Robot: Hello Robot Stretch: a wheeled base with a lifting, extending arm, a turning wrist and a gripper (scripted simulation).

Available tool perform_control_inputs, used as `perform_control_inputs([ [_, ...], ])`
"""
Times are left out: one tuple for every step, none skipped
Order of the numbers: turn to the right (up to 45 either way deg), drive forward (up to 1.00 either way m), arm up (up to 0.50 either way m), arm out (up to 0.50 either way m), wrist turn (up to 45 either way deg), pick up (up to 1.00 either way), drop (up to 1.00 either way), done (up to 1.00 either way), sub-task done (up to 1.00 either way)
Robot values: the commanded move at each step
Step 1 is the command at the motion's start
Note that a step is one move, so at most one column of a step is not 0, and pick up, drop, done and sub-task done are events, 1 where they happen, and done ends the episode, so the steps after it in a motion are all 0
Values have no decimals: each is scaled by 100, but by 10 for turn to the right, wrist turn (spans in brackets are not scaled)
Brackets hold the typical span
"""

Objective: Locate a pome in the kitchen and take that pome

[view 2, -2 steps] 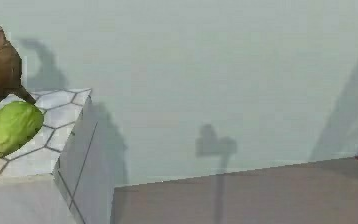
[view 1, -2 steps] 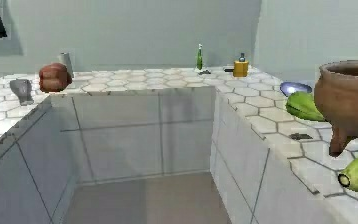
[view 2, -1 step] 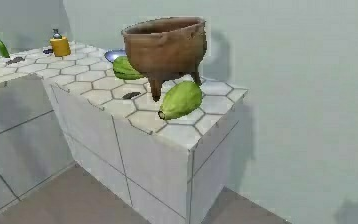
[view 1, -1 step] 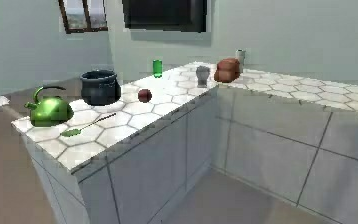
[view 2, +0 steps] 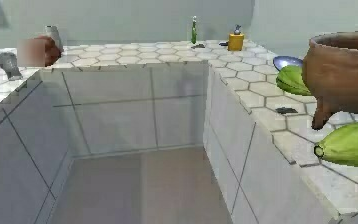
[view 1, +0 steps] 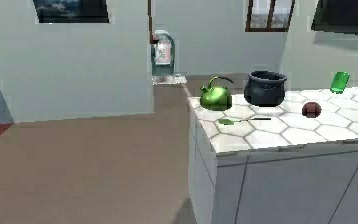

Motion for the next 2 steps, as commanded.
perform_control_inputs([
  [-450,0,0,0,0,0,0,0,0],
  [-90,0,0,0,0,0,0,0,0],
])
